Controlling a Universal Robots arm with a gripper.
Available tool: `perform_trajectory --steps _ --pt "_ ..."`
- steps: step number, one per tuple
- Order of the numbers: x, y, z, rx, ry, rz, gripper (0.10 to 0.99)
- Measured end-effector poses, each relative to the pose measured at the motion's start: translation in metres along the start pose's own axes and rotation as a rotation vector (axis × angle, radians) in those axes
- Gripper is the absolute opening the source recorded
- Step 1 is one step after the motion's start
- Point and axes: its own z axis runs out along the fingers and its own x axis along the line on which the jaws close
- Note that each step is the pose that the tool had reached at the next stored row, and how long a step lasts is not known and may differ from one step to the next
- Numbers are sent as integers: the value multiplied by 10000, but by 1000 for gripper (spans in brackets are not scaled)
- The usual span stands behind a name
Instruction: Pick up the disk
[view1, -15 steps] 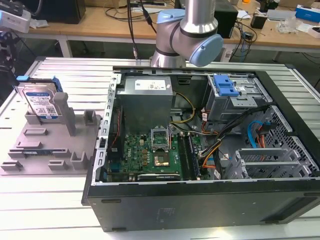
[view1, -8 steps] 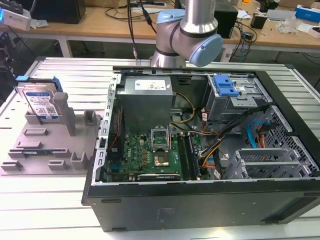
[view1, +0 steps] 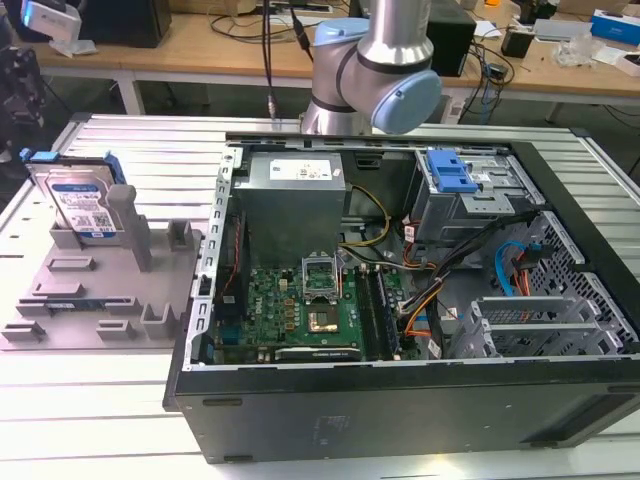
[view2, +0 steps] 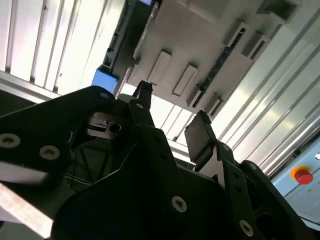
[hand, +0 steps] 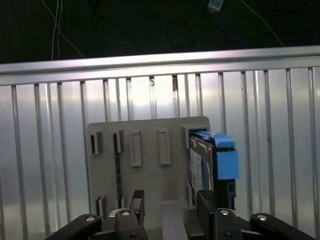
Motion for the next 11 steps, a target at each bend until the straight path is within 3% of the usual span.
perform_trajectory --steps 8,11 --pt "-323 39 6 8 0 -74 541" --pt "-348 123 24 7 2 -127 541"
